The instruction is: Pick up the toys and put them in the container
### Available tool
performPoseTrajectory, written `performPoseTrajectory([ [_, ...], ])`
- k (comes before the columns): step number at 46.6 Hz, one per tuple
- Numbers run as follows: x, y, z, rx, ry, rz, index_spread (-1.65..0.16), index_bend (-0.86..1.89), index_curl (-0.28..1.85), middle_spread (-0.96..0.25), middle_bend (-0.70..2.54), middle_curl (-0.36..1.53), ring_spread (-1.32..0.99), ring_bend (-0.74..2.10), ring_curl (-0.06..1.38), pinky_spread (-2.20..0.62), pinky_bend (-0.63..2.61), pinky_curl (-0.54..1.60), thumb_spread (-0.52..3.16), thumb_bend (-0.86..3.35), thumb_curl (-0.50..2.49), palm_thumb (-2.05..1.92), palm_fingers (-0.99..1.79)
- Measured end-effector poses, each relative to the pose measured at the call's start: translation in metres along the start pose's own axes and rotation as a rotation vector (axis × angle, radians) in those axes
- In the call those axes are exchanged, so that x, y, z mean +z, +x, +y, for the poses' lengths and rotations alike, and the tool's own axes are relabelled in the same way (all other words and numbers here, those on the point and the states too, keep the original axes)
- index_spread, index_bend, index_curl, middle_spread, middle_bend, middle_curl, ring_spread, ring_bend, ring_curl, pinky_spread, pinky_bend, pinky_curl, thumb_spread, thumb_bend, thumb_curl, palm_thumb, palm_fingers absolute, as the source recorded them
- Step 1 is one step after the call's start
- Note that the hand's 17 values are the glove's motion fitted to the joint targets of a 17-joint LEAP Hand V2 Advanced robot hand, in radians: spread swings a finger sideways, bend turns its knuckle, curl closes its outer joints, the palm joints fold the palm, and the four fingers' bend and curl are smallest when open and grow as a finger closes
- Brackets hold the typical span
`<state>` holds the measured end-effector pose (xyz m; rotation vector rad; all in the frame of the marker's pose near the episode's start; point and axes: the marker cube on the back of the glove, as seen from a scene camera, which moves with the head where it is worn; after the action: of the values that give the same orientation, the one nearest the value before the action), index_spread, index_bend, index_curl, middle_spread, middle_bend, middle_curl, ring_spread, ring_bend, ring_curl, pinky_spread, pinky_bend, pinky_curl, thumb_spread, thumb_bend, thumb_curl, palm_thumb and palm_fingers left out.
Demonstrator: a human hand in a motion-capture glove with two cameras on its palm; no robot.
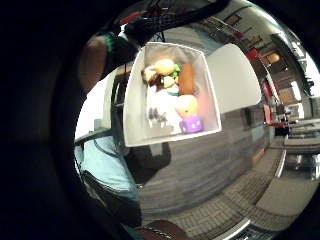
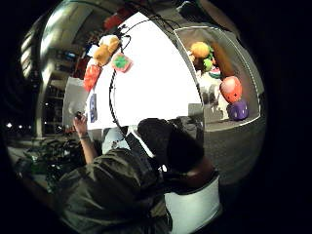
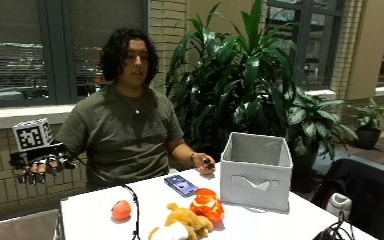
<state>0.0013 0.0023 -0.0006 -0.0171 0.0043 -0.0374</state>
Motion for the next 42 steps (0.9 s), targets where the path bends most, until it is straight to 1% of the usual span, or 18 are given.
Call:
performPoseTrajectory([
  [1,0.0,0.0,0.0,-0.004,-0.001,0.0,-0.15,0.15,0.02,-0.05,0.17,0.02,-0.09,0.29,0.03,-0.01,0.49,0.09,0.42,-0.03,0.01,-0.04,0.36],
  [6,0.0,-0.003,-0.003,-0.023,0.001,0.009,-0.24,0.15,0.07,-0.09,0.18,0.06,-0.15,0.34,0.08,-0.01,0.57,0.18,0.73,-0.03,0.03,-0.05,0.31],
  [12,0.002,-0.007,-0.006,-0.053,0.014,-0.002,-0.3,0.16,0.1,-0.11,0.19,0.09,-0.19,0.39,0.11,-0.01,0.61,0.22,0.95,-0.04,0.07,-0.05,0.28],
  [18,0.002,-0.016,-0.013,-0.084,-0.015,-0.015,-0.33,0.17,0.13,-0.12,0.2,0.13,-0.22,0.42,0.13,-0.02,0.63,0.24,1.07,-0.04,0.09,-0.06,0.26],
  [22,0.004,-0.026,-0.031,-0.149,0.093,-0.031,-0.34,0.17,0.14,-0.12,0.2,0.15,-0.23,0.43,0.14,-0.02,0.65,0.25,1.11,-0.04,0.11,-0.06,0.25],
  [27,0.005,-0.043,-0.031,-0.139,-0.029,-0.054,-0.35,0.17,0.16,-0.13,0.2,0.17,-0.24,0.45,0.15,-0.02,0.66,0.26,1.15,-0.05,0.12,-0.06,0.23],
  [32,0.013,-0.072,-0.051,-0.155,-0.039,-0.1,-0.36,0.16,0.18,-0.13,0.2,0.2,-0.25,0.47,0.16,-0.02,0.67,0.27,1.18,-0.05,0.13,-0.07,0.23],
  [34,0.019,-0.087,-0.064,-0.159,0.019,-0.122,-0.36,0.16,0.19,-0.13,0.2,0.21,-0.25,0.48,0.17,-0.02,0.68,0.27,1.19,-0.05,0.14,-0.07,0.23],
  [37,0.033,-0.116,-0.102,-0.173,0.273,-0.176,-0.36,0.16,0.19,-0.13,0.2,0.22,-0.25,0.49,0.18,-0.02,0.69,0.28,1.21,-0.03,0.15,-0.04,0.23],
  [38,0.037,-0.124,-0.11,-0.191,0.311,-0.187,-0.36,0.16,0.2,-0.13,0.2,0.22,-0.26,0.5,0.18,-0.02,0.69,0.28,1.22,-0.03,0.15,-0.04,0.23],
  [39,0.041,-0.131,-0.111,-0.22,0.286,-0.191,-0.36,0.17,0.2,-0.13,0.2,0.23,-0.26,0.5,0.18,-0.02,0.69,0.28,1.23,-0.03,0.15,-0.03,0.23],
  [42,0.05,-0.142,-0.107,-0.326,0.093,-0.187,-0.37,0.19,0.21,-0.13,0.2,0.24,-0.26,0.5,0.18,-0.03,0.7,0.29,1.28,0.0,0.17,0.01,0.24],
])
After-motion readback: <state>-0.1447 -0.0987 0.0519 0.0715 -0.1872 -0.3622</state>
